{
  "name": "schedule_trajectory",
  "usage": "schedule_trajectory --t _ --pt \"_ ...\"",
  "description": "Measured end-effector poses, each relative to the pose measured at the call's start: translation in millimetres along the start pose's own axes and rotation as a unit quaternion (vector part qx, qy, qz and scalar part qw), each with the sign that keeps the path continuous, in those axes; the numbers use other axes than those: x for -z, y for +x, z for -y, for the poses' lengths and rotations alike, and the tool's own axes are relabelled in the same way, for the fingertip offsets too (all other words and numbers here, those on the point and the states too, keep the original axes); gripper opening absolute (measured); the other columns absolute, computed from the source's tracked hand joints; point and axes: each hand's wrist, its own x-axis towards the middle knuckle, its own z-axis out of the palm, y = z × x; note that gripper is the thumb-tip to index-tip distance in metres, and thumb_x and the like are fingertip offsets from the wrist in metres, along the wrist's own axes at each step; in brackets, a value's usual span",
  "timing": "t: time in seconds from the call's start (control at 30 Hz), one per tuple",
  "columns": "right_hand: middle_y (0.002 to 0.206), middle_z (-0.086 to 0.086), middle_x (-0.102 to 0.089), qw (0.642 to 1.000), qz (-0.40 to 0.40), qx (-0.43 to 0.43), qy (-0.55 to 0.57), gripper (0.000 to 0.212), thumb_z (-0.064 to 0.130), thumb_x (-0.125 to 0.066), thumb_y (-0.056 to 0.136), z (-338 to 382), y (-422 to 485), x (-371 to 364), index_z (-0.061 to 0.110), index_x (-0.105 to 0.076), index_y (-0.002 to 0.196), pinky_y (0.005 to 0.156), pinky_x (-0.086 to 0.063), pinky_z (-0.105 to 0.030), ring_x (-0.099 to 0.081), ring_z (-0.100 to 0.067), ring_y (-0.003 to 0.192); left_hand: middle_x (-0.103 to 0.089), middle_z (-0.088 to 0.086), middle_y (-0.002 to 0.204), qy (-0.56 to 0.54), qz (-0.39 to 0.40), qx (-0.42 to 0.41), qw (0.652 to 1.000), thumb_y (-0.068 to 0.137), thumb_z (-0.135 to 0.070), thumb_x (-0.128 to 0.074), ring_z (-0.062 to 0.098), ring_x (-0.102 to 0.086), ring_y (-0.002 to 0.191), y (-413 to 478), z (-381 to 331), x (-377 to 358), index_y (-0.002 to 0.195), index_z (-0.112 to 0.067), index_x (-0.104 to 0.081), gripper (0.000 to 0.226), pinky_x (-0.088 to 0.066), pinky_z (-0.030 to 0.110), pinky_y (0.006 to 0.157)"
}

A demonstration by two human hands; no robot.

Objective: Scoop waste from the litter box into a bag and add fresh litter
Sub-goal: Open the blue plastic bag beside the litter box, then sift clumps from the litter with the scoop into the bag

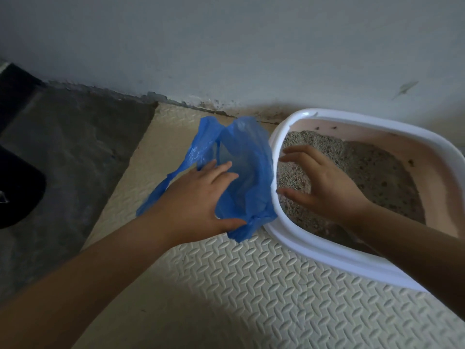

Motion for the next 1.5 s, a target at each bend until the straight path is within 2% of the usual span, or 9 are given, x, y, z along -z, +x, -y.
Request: schedule_trajectory --t 0.13,0.27,0.4,0.57,0.7,0.87,1.07,1.33,1.5 --pt "0.125 -0.007 -0.054 0.989 -0.026 -0.139 -0.040 0.049 0.040 -0.059 0.086 -27.3 -28.1 24.2 0.011 -0.051 0.124 0.092 -0.041 -0.031 -0.054 -0.023 0.114 -0.013 -0.012 0.158 0.003 0.003 -0.025 1.000 0.063 -0.082 -0.023 0.011 -0.006 0.146 10.5 -7.1 -4.4 0.148 -0.029 -0.022 0.101 -0.018 0.031 0.114" --pt "0.127 -0.017 -0.049 0.897 0.155 -0.401 -0.105 0.067 0.055 -0.059 0.084 -74.3 -71.1 31.1 0.004 -0.044 0.125 0.092 -0.042 -0.040 -0.049 -0.033 0.115 -0.013 -0.011 0.158 0.012 0.009 -0.050 0.999 0.064 -0.085 -0.027 0.011 -0.008 0.146 18.4 -13.1 -6.2 0.149 -0.025 -0.022 0.104 -0.014 0.027 0.111" --pt "0.123 -0.017 -0.053 0.851 0.209 -0.477 -0.068 0.074 0.060 -0.063 0.078 -93.6 -115.5 18.4 0.003 -0.045 0.123 0.084 -0.044 -0.037 -0.054 -0.032 0.108 -0.017 -0.008 0.158 0.013 0.019 -0.065 0.998 0.061 -0.088 -0.025 0.013 -0.010 0.146 25.9 -24.0 -4.3 0.149 -0.023 -0.023 0.109 -0.015 0.033 0.114" --pt "0.129 -0.016 -0.044 0.864 0.172 -0.470 -0.053 0.084 0.061 -0.068 0.072 -92.0 -132.2 10.9 0.005 -0.042 0.129 0.097 -0.041 -0.042 -0.043 -0.032 0.120 -0.005 -0.014 0.158 -0.007 0.071 -0.083 0.994 0.059 -0.091 -0.020 -0.001 0.005 0.141 41.2 -36.9 -18.1 0.150 -0.028 -0.013 0.111 -0.007 0.029 0.114" --pt "0.131 -0.016 -0.041 0.863 0.167 -0.473 -0.063 0.089 0.066 -0.065 0.072 -85.1 -133.7 19.8 0.004 -0.037 0.130 0.098 -0.040 -0.043 -0.043 -0.033 0.122 -0.009 -0.014 0.158 -0.038 0.076 -0.082 0.993 0.063 -0.085 -0.034 0.011 -0.006 0.146 57.3 -54.2 -24.0 0.148 -0.029 -0.016 0.103 -0.013 0.034 0.117" --pt "0.117 -0.010 -0.061 0.835 0.255 -0.486 -0.019 0.070 0.045 -0.064 0.084 -95.2 -138.4 25.3 0.004 -0.035 0.132 0.079 -0.050 -0.033 -0.061 -0.024 0.099 -0.014 -0.008 0.158 -0.024 0.048 -0.113 0.992 0.073 -0.076 -0.048 0.012 -0.010 0.146 67.9 -64.2 -35.9 0.149 -0.026 -0.018 0.096 -0.008 0.028 0.117" --pt "0.075 0.004 -0.064 0.860 0.195 -0.471 -0.002 0.033 0.034 -0.067 0.085 -118.7 -143.8 45.6 0.017 -0.050 0.106 0.046 -0.047 -0.020 -0.063 -0.008 0.059 -0.008 -0.007 0.159 -0.103 0.058 -0.085 0.989 0.078 -0.064 -0.061 0.013 -0.007 0.146 78.4 -71.5 -53.7 0.151 -0.032 -0.009 0.096 -0.002 0.024 0.113" --pt "0.090 0.005 -0.062 0.878 0.227 -0.358 -0.222 0.015 0.031 -0.062 0.087 -145.5 -131.5 75.4 0.024 -0.059 0.100 0.069 -0.044 -0.024 -0.057 -0.013 0.081 -0.020 0.005 0.156 -0.076 -0.020 -0.088 0.993 0.073 -0.068 -0.058 0.020 -0.014 0.144 84.6 -67.1 -62.3 0.151 -0.030 -0.013 0.097 -0.002 0.026 0.110" --pt "0.092 0.005 -0.062 0.884 0.241 -0.336 -0.216 0.020 0.033 -0.065 0.085 -171.5 -119.8 73.4 0.023 -0.065 0.103 0.075 -0.042 -0.025 -0.055 -0.013 0.084 -0.015 -0.002 0.157 -0.076 -0.008 -0.096 0.992 0.073 -0.067 -0.049 0.014 -0.009 0.144 87.3 -58.3 -69.6 0.151 -0.030 -0.010 0.095 0.000 0.023 0.109"
